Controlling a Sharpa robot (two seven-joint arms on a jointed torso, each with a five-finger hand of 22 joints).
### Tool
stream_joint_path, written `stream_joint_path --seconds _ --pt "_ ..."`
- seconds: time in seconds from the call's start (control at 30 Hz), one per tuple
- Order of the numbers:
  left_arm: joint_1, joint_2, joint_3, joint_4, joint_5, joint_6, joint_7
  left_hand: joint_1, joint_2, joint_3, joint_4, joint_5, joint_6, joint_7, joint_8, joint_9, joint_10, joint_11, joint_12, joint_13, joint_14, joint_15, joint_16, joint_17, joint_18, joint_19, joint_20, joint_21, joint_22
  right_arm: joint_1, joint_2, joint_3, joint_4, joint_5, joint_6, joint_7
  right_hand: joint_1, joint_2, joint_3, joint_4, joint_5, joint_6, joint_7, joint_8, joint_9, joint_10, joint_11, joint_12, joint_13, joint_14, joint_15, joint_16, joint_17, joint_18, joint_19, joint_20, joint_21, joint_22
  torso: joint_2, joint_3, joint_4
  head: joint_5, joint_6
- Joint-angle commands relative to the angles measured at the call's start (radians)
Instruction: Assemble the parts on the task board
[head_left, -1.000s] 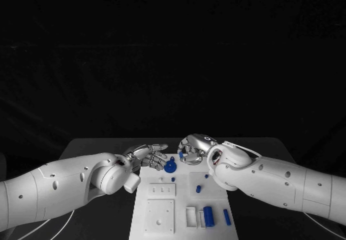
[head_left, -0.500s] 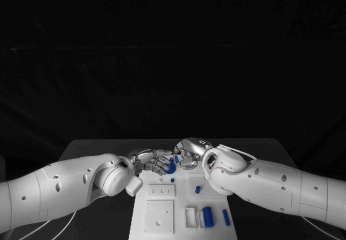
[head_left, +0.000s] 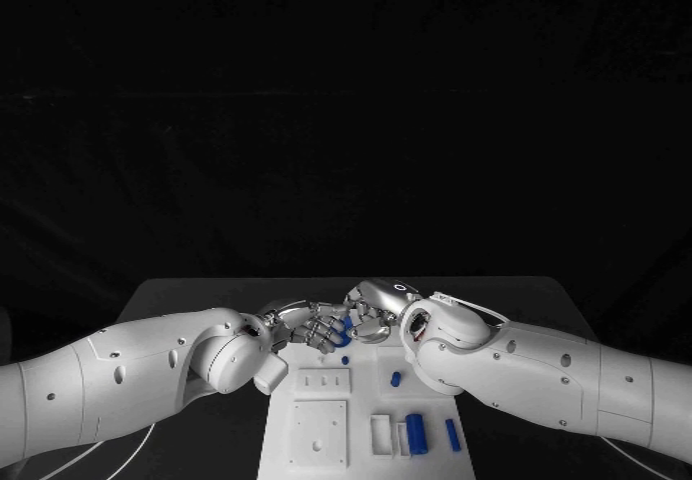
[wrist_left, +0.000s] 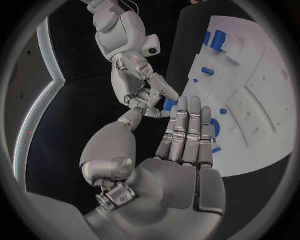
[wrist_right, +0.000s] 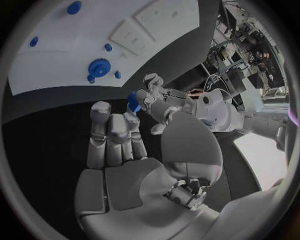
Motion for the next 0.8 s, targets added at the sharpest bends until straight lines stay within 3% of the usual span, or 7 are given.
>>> stream_joint_path --seconds 0.03,0.8 --pt "-0.001 0.003 0.001 0.006 -0.009 0.022 -0.002 -0.002 0.01 0.002 -0.007 -0.002 0.009 -0.001 -0.001 -0.001 0.005 -0.001 -0.007 -0.001 0.0 -0.003 0.004 0.001 0.004 -0.007 -0.002 0.006 0.0 -0.003 0.003 0.0 0.0 -0.008 0.011 0.0 -0.004 0.003 -0.001 -0.008 0.004 0.043 0.038 0.007 0.023 0.002 -0.005 -0.002 -0.001 -0.003 -0.007 -0.006 0.001 0.045 0.001 -0.005 0.005 0.016 0.001 0.0009 0.0005 -0.001 0.004" --pt "-0.004 0.008 0.001 0.004 -0.007 0.009 -0.003 0.011 0.025 -0.001 -0.026 -0.001 0.01 -0.001 -0.002 -0.007 0.009 -0.001 -0.011 -0.001 0.003 -0.005 0.006 0.002 0.003 -0.004 -0.003 0.007 -0.002 -0.017 0.016 0.0 0.008 0.0 0.015 0.002 -0.007 0.004 -0.002 -0.009 0.005 0.043 0.038 0.007 0.023 0.002 -0.005 -0.002 -0.001 -0.003 -0.007 -0.006 0.001 0.045 0.002 -0.005 0.005 0.016 0.003 0.0003 0.0015 -0.001 0.004"
